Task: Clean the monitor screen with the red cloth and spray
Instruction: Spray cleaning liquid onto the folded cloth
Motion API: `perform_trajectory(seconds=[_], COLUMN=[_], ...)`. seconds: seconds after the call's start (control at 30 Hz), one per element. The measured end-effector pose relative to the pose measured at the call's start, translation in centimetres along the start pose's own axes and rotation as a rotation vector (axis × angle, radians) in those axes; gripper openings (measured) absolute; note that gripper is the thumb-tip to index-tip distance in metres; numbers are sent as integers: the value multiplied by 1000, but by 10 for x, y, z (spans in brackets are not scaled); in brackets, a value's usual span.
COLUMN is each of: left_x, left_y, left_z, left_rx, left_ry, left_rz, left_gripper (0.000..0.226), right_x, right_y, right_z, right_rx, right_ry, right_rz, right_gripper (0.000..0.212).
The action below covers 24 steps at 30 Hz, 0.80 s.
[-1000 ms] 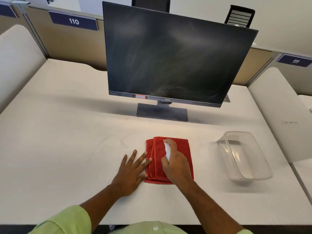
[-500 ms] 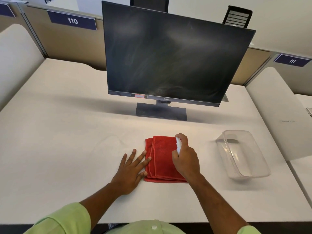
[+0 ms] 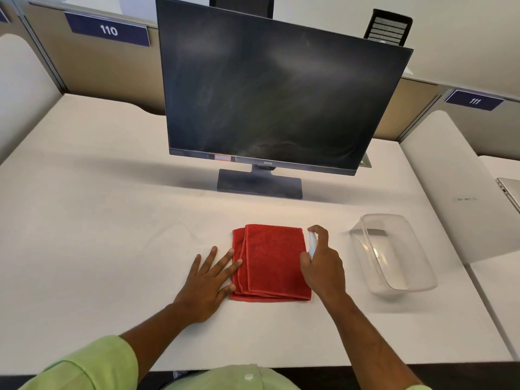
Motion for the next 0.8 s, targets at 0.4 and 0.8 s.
perform_trajectory(seconds=[0.4,0.8], left_x=[-1,0], left_y=[3,2], left_z=[-2,-2], left_rx=[0,-7], left_ry=[9,-6], left_rz=[18,11], left_gripper=[63,63], right_x=[37,84], right_y=[7,29], right_z=[30,-15], right_rx=[16,-76], right_ry=[-19,-205], right_rz=[-70,-225], right_gripper=[60,56])
Point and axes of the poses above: each hand's wrist, its own x-axis away from the middle knuckle, its own y-axis out of the palm, z = x × y, the point moved 4 cm from there along -x, towards the middle knuckle, and after that the axes turned 13 degrees about x, right-handed, at the moved point
